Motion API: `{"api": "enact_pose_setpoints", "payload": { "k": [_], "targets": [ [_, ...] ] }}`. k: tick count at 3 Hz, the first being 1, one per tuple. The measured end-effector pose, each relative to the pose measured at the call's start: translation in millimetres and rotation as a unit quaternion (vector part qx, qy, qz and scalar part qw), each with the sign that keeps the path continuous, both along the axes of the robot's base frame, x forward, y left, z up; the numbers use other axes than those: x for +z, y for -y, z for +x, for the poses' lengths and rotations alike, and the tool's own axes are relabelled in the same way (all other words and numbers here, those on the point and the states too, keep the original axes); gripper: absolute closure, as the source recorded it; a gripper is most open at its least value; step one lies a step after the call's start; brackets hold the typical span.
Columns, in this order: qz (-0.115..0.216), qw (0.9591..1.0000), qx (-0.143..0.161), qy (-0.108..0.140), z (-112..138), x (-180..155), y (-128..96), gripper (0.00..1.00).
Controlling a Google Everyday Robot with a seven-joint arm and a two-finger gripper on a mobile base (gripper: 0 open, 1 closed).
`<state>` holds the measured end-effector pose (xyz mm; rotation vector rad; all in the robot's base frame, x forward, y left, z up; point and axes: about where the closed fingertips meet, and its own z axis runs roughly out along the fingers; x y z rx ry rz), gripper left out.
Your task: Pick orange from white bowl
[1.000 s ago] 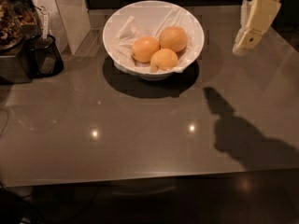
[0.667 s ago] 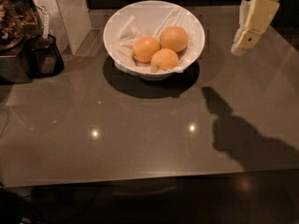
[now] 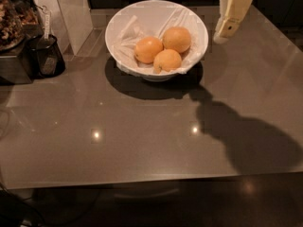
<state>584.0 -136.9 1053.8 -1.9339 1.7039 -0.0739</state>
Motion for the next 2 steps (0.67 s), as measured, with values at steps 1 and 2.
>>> {"api": "enact_pose_setpoints", "payload": {
  "k": [1, 2],
  "targets": [
    [0.007, 0.9990, 0.042, -0.010, 26.8, -15.0, -30.9, 0.00],
    [0.012, 0.9972, 0.067, -0.031, 46.1, -36.4, -51.6, 0.00]
  ]
}}
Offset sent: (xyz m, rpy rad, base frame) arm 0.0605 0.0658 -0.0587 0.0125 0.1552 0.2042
